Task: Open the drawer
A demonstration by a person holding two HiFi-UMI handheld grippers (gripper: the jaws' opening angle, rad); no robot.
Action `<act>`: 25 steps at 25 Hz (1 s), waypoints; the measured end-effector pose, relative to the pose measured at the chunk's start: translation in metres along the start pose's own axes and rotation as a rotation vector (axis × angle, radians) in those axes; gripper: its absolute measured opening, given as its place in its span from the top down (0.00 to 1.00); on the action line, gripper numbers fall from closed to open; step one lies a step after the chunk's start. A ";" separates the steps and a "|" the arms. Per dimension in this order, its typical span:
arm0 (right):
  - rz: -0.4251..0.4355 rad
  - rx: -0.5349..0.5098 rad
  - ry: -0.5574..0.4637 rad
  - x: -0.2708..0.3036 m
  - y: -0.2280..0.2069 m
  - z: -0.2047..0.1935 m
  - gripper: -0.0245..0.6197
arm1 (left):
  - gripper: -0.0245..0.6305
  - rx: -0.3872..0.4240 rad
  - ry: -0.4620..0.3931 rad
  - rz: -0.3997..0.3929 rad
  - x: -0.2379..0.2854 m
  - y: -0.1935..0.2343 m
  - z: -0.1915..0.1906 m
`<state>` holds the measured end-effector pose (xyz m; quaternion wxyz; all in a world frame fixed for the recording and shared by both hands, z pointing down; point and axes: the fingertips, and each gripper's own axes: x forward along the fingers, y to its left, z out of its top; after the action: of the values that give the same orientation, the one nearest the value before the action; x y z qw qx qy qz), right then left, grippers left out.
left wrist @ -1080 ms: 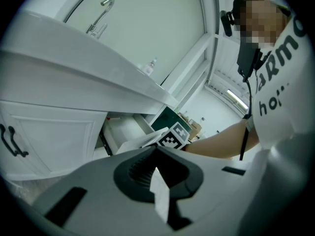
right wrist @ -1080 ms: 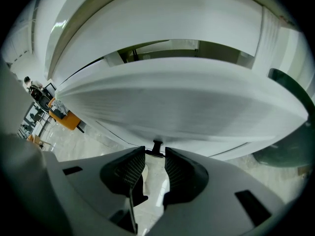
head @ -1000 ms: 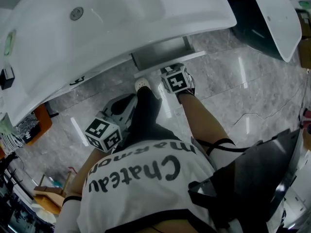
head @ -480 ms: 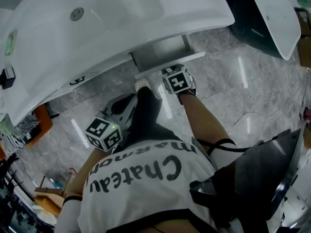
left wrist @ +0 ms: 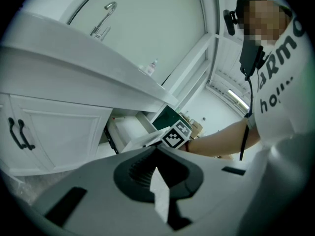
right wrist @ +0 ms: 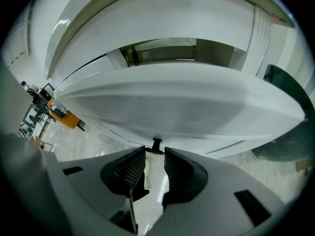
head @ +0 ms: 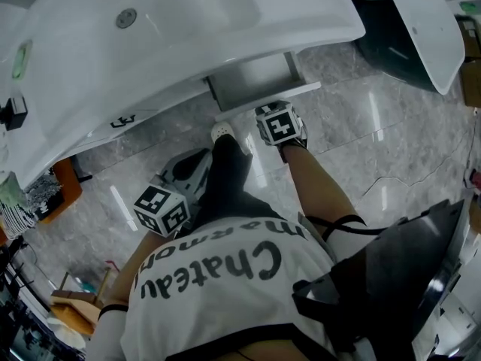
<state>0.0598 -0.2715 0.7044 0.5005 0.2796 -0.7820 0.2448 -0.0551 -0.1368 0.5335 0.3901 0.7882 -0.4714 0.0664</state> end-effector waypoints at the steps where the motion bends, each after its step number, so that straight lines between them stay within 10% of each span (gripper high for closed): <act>1: 0.000 -0.003 0.009 0.000 0.000 -0.001 0.77 | 0.95 0.001 0.001 0.002 -0.002 0.001 0.000; 25: 0.058 0.021 -0.028 -0.002 0.002 -0.004 0.75 | 0.95 0.016 -0.002 0.019 -0.007 -0.001 0.002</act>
<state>0.0614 -0.2671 0.7036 0.4790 0.2655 -0.7941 0.2634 -0.0587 -0.1332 0.5288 0.3825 0.7868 -0.4789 0.0732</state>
